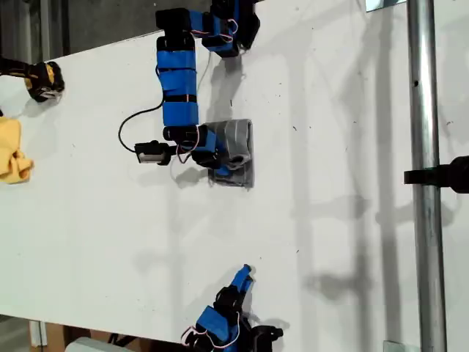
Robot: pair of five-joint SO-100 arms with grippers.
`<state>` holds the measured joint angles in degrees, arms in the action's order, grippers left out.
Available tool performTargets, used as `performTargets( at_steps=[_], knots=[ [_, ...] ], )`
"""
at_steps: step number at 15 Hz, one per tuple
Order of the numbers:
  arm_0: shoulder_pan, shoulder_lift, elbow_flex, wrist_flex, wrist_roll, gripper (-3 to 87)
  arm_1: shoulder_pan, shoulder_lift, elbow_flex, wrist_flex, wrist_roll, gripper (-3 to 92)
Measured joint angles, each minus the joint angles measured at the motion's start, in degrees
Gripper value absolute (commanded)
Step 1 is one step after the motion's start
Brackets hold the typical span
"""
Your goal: Grasp corners of a towel and fold twice.
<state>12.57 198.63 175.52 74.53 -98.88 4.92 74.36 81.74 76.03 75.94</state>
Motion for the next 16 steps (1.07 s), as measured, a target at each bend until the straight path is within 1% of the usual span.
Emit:
performTargets(
  at_steps=[2,3,4,5,7,8,9,10,11,12,13,14,15,16],
  knots=[
    [0.0,0.0,0.0,0.4,-0.7,19.1,-1.5,9.1,0.7,6.3,0.0,21.1],
    [0.0,0.0,0.0,0.5,-0.9,19.8,-3.0,16.1,3.7,7.9,0.0,12.0],
    [0.0,0.0,0.0,0.5,-1.1,19.8,-4.2,23.9,8.3,8.1,0.4,6.0],
    [0.0,0.0,0.0,0.5,-1.1,19.8,-4.2,32.6,15.0,7.3,1.5,4.6],
    [-0.1,0.0,0.0,0.5,-1.1,19.7,-3.1,55.6,34.8,2.6,3.7,2.6],
    [-0.3,0.0,0.0,0.5,-1.1,19.4,-1.9,70.0,46.8,2.2,5.0,2.1],
    [-1.1,0.0,0.0,0.2,-1.1,13.2,-1.1,86.5,58.4,2.9,6.5,2.1],
    [-1.8,0.0,0.3,-0.7,-1.0,12.0,-1.6,102.5,68.0,5.5,8.4,2.3],
    [-2.5,0.0,1.0,-1.5,-1.8,12.0,-2.0,109.9,72.7,5.7,9.8,3.1],
    [-3.2,0.0,1.8,-1.6,-3.4,8.4,-2.1,111.1,76.5,6.2,11.1,4.6],
    [-3.8,0.0,2.4,-1.2,-7.3,7.9,-1.8,113.9,79.0,6.5,13.3,8.4],
    [-4.7,0.0,2.5,-0.4,-10.2,9.3,-1.4,114.1,80.9,6.6,14.9,11.6],
    [-4.8,0.0,2.8,-0.4,-9.5,15.8,-2.4,114.0,81.8,6.6,15.6,11.6],
    [-4.2,0.0,2.9,-0.4,-9.1,15.8,-2.2,114.3,81.9,6.6,15.8,11.6]
  ],
)
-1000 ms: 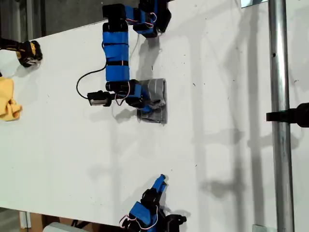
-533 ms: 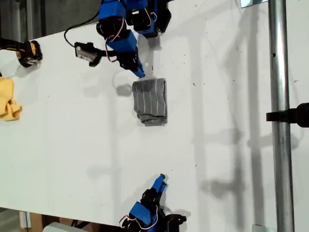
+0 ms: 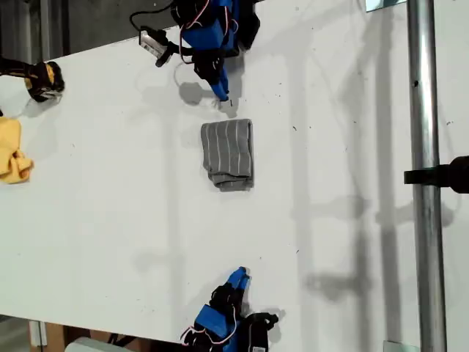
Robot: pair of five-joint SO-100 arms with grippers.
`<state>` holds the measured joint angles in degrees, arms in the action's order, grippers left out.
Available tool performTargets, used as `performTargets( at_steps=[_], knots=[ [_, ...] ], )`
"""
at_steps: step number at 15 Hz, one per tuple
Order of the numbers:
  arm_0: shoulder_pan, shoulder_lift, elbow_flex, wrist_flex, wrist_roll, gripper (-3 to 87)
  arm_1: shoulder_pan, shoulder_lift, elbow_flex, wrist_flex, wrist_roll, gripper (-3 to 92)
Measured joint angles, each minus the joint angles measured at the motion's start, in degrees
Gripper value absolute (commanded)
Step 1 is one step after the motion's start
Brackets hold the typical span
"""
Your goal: Grasp corners of a towel and fold twice.
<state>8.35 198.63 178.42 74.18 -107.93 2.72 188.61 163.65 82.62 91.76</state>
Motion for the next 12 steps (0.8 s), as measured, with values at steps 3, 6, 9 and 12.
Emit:
performTargets(
  at_steps=[3,6,9,12],
  knots=[
    [1.4,0.0,0.1,0.0,2.9,15.6,0.0,0.0,0.0,0.7,-4.2,11.6],
    [1.5,0.0,0.1,0.0,41.1,13.9,0.0,0.0,0.0,0.7,-4.7,11.6],
    [1.5,0.0,0.1,0.0,49.7,13.9,0.0,0.0,0.0,0.7,-4.7,11.6],
    [1.5,0.0,0.1,0.0,50.0,13.9,0.0,0.0,0.0,0.7,-4.7,11.6]
  ],
)
